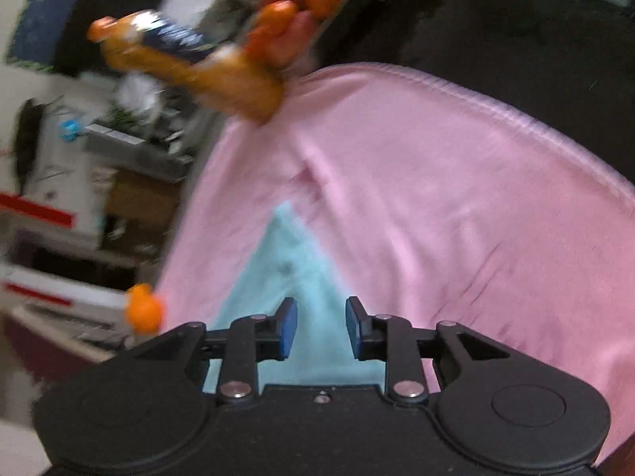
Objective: Fold clothes
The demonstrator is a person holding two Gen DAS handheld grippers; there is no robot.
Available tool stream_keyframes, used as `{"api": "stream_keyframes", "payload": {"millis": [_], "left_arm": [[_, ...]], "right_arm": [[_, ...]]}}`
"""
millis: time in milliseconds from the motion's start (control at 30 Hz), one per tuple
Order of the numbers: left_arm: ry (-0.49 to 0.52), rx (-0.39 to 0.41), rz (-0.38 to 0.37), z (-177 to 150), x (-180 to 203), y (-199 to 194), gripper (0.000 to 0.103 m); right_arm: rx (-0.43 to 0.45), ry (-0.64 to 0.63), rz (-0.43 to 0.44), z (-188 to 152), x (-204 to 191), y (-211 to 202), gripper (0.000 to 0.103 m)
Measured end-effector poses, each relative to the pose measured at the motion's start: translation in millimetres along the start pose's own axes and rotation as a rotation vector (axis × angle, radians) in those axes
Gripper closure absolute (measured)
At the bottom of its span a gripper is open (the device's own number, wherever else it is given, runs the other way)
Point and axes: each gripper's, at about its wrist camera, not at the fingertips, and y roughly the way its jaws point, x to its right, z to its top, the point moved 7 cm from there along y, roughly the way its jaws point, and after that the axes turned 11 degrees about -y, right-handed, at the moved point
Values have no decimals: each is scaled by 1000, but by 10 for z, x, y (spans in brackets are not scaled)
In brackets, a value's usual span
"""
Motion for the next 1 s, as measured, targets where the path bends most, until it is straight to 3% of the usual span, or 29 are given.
{"api": "stream_keyframes", "payload": {"millis": [267,300,333,433,600,733,833,1000], "left_arm": [[-17,-85,81,-252,-7,238,82],[-59,-89,81,-265,-79,233,86],[-114,-93,75,-260,-173,221,90],[-240,-102,54,-268,-392,161,90],[-317,-68,176,-292,-643,16,91],[-264,-48,244,-332,-611,-116,92],[-190,3,246,-401,-404,-279,92],[-52,35,87,-498,96,-328,90]], "right_arm": [[-144,-142,54,-300,-284,589,76],[-159,-167,38,-317,-265,615,76],[-168,-166,31,-322,-216,604,85],[-179,-111,28,-312,-26,495,95],[-141,43,-40,-269,335,112,95],[-81,99,-138,-371,532,-174,93],[-22,53,-188,-471,518,-374,86],[-22,-35,-14,-658,171,-390,86]]}}
